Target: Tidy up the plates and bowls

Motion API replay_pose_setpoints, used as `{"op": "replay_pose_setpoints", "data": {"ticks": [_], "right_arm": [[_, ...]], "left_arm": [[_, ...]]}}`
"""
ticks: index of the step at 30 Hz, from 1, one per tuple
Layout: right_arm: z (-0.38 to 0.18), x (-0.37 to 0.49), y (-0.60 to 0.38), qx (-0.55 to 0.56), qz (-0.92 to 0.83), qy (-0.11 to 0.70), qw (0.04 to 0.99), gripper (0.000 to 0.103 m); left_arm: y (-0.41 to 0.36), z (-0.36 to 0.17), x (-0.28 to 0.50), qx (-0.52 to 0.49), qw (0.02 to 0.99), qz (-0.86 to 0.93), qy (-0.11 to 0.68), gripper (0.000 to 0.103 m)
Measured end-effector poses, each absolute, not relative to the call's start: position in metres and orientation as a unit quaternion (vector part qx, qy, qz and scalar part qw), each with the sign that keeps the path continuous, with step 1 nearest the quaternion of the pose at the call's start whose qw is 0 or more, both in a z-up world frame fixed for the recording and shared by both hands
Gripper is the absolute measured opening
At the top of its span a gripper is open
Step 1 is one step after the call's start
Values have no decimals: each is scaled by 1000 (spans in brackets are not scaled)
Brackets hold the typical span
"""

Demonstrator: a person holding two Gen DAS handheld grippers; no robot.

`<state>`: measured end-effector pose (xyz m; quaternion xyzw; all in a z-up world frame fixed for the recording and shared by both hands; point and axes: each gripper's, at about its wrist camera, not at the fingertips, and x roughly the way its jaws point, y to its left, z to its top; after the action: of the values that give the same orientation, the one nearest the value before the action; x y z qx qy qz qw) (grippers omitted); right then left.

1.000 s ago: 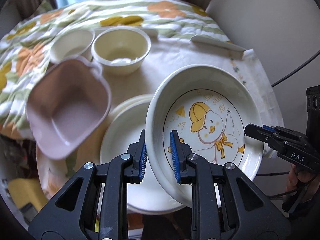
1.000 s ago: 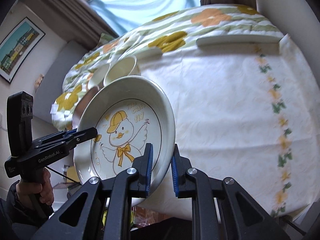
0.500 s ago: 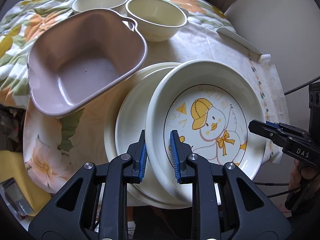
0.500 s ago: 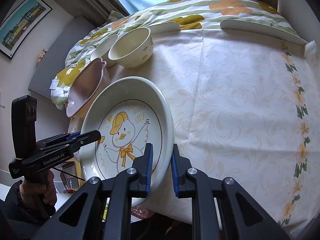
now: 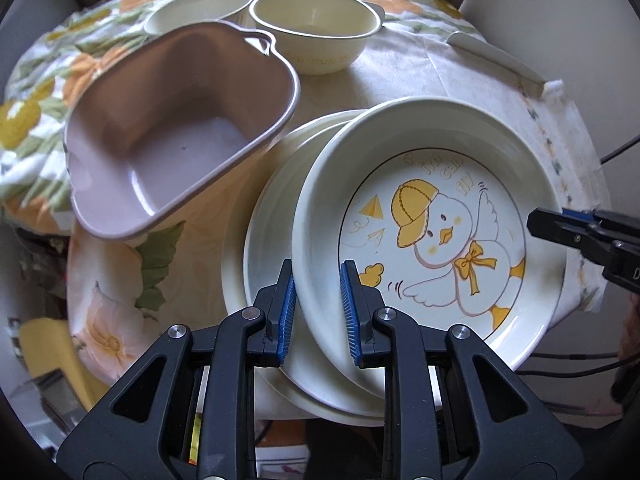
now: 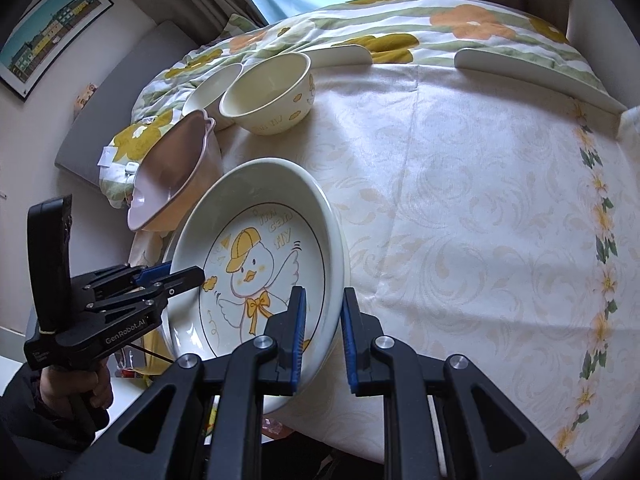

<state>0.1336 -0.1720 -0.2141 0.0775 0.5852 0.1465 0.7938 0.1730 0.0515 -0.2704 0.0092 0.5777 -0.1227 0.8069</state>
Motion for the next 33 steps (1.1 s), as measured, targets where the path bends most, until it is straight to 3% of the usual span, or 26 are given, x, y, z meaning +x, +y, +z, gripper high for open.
{"op": "replay_pose_setpoints", "data": {"ticks": [5,12,33], "right_arm": [[-214,133,-159,18,143,579,803,16],[-219,134,-150,-24,141,574,806,16],[-229,131,-138,-51,135,573,807,16]], "left_arm": [[31,-267,163,98,821,-99,553,19],[29,-264,161,145,828,-75,537,19],[31,-260,152,176,832,-53,524,19]]}}
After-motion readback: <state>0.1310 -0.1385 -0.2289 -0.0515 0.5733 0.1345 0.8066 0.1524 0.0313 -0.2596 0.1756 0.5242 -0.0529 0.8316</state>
